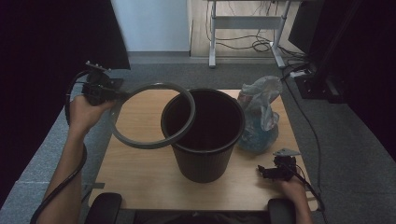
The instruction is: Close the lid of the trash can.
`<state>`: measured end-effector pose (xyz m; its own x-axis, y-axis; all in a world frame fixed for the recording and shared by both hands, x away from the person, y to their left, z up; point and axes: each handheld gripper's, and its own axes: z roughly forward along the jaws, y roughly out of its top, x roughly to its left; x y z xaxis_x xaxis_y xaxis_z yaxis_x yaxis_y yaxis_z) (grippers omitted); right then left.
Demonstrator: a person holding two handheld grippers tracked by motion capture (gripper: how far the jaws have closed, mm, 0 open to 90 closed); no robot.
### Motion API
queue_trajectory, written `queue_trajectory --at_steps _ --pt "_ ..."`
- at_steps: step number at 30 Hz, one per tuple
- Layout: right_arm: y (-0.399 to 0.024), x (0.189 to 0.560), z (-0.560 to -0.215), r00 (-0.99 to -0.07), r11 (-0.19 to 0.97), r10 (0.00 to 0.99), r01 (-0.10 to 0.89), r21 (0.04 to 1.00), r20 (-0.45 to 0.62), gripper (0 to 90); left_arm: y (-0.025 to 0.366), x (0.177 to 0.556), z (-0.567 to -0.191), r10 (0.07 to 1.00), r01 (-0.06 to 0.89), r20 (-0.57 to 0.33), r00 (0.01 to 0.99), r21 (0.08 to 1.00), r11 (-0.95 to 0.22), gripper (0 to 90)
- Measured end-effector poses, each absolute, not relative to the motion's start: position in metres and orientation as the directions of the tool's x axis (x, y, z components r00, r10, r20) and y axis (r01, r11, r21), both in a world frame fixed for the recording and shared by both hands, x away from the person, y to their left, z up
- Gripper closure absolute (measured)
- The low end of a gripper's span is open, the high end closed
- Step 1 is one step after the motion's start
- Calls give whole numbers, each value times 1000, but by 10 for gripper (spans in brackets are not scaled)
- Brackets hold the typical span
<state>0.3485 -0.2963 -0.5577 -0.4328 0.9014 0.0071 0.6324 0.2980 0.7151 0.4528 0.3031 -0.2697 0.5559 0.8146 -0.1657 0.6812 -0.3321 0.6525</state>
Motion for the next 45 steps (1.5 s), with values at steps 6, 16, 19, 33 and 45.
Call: queue_trajectory --at_steps 6,16,19,33,45 --pt "-296 348 -558 -433 298 901 632 715 7 0 284 457 -271 798 669 -164 580 655 -352 787" --pt "-296 348 -558 -435 299 901 632 715 7 0 250 462 -273 768 652 -168 618 656 -380 787" --pt "-296 348 -558 -435 299 901 631 715 7 0 235 464 -274 753 642 -169 636 658 -394 787" --pt "-296 348 -558 -434 298 901 632 715 8 0 190 465 -273 716 608 -150 682 660 -441 787" --pt "-296 348 -558 -434 298 901 632 715 8 0 165 467 -269 704 588 -132 698 667 -458 786"
